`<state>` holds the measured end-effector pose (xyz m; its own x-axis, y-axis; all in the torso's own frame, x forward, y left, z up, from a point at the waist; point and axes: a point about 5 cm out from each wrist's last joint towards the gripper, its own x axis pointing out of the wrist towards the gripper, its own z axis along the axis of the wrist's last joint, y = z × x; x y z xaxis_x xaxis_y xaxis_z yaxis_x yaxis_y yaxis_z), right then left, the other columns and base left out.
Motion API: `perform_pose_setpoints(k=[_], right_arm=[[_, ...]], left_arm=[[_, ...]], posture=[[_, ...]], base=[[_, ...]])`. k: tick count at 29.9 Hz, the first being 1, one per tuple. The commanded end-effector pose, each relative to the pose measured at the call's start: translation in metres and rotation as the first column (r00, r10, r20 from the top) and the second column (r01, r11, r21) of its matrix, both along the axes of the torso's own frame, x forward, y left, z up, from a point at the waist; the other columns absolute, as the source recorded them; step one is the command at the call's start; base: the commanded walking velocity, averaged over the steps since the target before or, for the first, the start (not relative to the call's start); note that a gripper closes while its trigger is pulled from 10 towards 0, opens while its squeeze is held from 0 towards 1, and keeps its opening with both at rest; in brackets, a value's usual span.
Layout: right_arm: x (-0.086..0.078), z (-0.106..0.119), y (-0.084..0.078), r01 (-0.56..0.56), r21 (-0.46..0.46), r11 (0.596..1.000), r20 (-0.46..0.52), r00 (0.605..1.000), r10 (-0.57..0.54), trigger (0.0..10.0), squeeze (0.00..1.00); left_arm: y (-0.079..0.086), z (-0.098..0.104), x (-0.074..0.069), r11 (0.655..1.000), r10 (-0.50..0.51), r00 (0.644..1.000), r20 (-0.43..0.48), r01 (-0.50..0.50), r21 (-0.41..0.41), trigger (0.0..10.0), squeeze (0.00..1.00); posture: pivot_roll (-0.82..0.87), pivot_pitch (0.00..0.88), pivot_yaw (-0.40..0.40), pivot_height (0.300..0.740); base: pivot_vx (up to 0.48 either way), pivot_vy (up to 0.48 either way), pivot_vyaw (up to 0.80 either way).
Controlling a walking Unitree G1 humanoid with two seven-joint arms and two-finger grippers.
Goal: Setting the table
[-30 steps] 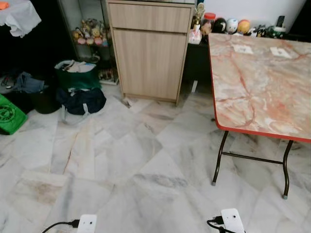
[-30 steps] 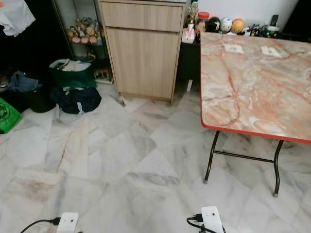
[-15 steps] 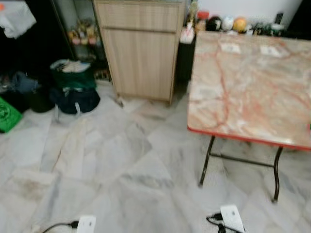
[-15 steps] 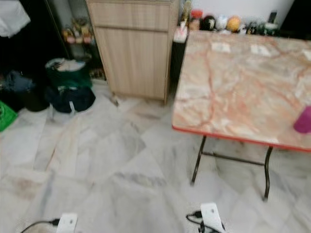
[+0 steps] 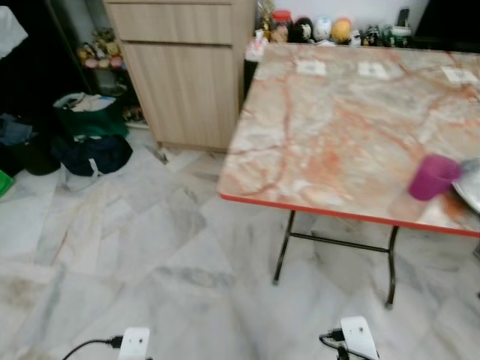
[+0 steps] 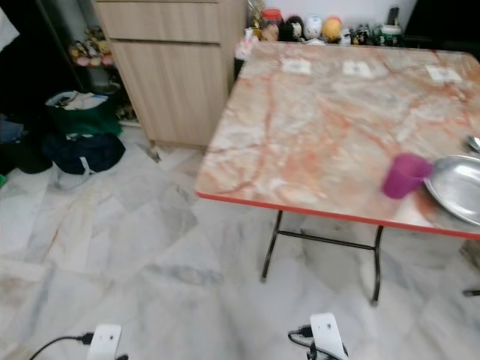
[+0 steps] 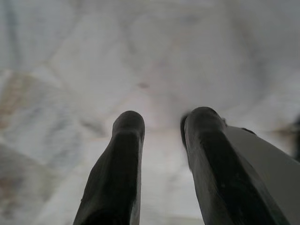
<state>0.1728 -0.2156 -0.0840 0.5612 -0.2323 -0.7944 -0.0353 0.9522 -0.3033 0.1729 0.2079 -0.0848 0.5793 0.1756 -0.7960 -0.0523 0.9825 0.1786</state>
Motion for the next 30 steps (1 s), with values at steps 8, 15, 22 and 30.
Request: perform_pose_setpoints(k=[8,15,22,30], right_arm=[[0.0286,0.0123,0.0112,0.288,0.321,0.902,0.118,0.933,-0.340,10.0,0.00],[0.0286,0.0123,0.0112,0.288,0.321,0.902,0.118,0.933,-0.340,10.0,0.00],[0.0290,0.0126,0.0112,0.290,0.325,0.900,0.123,0.931,-0.344,10.0,0.00],[0.0296,0.0124,0.0131,0.294,0.341,0.893,0.118,0.929,-0.351,10.0,0.00]], left_arm=[[-0.0166,0.0141,0.0344,0.979,-0.164,0.986,0.040,0.168,-0.119,10.0,0.00],[-0.0166,0.0141,0.0344,0.979,-0.164,0.986,0.040,0.168,-0.119,10.0,0.00],[-0.0167,0.0141,0.0343,0.979,-0.165,0.986,0.039,0.168,-0.119,10.0,0.00],[-0.0165,0.0120,0.0307,0.980,-0.145,0.989,0.029,0.147,-0.130,10.0,0.00]], posture=[[-0.08,0.091,0.075,0.740],[-0.08,0.091,0.075,0.740],[-0.08,0.091,0.075,0.740],[-0.08,0.093,0.072,0.740]], base=[[0.000,-0.405,0.00],[0.000,-0.405,0.00],[0.000,-0.405,0.00],[0.000,0.000,-0.68]])
